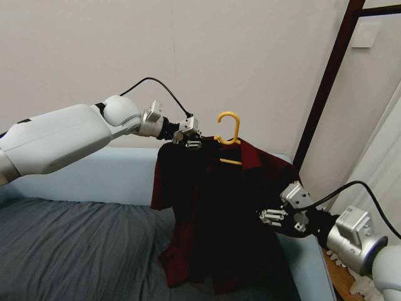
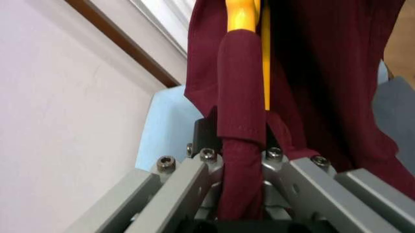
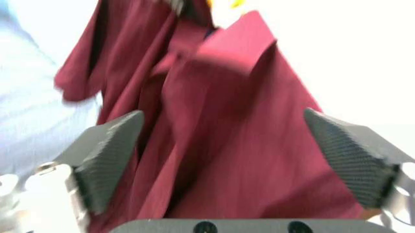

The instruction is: Pick up the clothes from the sofa and hang them on the clothes hanger.

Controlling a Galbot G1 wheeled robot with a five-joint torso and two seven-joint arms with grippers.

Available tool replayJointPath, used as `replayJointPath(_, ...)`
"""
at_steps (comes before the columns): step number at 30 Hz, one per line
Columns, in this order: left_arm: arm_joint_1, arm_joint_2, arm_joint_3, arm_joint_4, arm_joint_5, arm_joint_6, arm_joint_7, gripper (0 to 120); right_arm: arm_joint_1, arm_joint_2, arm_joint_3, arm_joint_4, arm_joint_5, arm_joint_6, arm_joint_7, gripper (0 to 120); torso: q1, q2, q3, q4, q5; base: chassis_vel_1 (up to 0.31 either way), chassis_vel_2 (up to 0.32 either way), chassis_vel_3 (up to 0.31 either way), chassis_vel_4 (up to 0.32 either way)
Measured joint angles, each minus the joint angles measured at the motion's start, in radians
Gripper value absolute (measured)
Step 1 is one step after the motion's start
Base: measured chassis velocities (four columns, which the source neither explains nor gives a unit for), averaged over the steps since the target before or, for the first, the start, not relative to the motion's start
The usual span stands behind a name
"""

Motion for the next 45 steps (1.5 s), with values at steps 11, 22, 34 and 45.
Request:
replayJointPath(11, 0.064, 0.014, -0.065, -0.036, -0.047, -0.029, 0.035, 1, 0.033, -0.099, 0.273, -0.035, 0.496, 0.017, -0.07, 100, 0.0, 0.0, 0.0, 0.0001, 0.0001, 0.0, 0.0, 0.0, 0.0)
replayJointPath(22, 0.054, -0.005, -0.078, -0.025, -0.064, -0.041, 0.131, 1, 0.073, -0.257, 0.265, -0.159, 0.586, -0.098, -0.23, 100, 0.0, 0.0, 0.0, -0.0001, 0.0005, 0.0, 0.0, 0.0, 0.0)
replayJointPath(34, 0.084, 0.039, -0.109, -0.075, 0.009, -0.066, 0.154, 1, 0.069, -0.266, 0.181, -0.195, 0.516, -0.126, -0.264, 95, 0.0, 0.0, 0.0, 0.0002, 0.0004, 0.0, 0.0, 0.0, 0.0)
replayJointPath(45, 0.089, 0.04, -0.113, -0.085, 0.004, -0.075, 0.16, 1, 0.068, -0.273, 0.151, -0.173, 0.515, -0.127, -0.295, 56, 0.0, 0.0, 0.0, 0.0, 0.0003, 0.0, 0.0, 0.0, 0.0)
